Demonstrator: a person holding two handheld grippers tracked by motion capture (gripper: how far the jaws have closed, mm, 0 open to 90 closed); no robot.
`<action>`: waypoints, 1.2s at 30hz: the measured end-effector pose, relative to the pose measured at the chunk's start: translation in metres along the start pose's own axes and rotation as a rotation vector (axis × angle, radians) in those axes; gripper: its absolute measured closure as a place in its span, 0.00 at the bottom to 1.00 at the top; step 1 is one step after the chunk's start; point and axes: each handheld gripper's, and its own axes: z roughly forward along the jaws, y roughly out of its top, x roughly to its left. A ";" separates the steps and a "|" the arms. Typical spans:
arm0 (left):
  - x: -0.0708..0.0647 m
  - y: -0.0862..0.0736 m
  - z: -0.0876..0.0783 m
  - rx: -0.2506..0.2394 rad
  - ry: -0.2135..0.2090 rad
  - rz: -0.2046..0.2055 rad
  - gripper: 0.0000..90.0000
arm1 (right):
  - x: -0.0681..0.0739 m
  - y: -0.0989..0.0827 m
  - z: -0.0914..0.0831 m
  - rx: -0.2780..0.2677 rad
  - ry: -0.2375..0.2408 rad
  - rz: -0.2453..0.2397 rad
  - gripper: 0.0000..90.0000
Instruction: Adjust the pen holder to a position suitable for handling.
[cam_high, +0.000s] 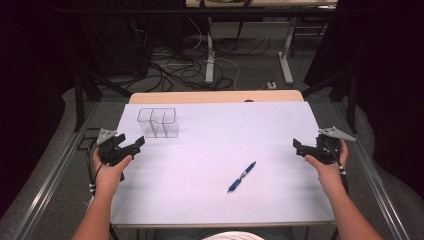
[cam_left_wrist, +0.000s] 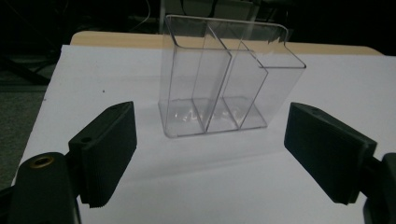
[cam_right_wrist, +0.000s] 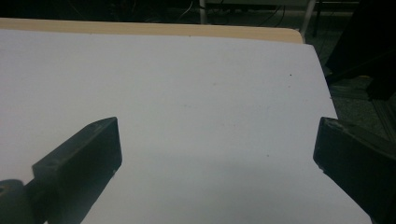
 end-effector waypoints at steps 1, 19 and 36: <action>0.001 0.001 0.000 -0.009 0.007 -0.003 0.21 | 0.000 0.000 0.000 0.000 0.000 0.000 0.02; 0.021 0.031 0.017 0.027 0.060 -0.021 0.48 | 0.004 -0.004 0.003 0.010 0.012 0.001 0.07; 0.029 0.069 0.041 0.091 0.049 -0.011 0.91 | 0.005 -0.006 0.004 0.028 0.024 0.000 0.08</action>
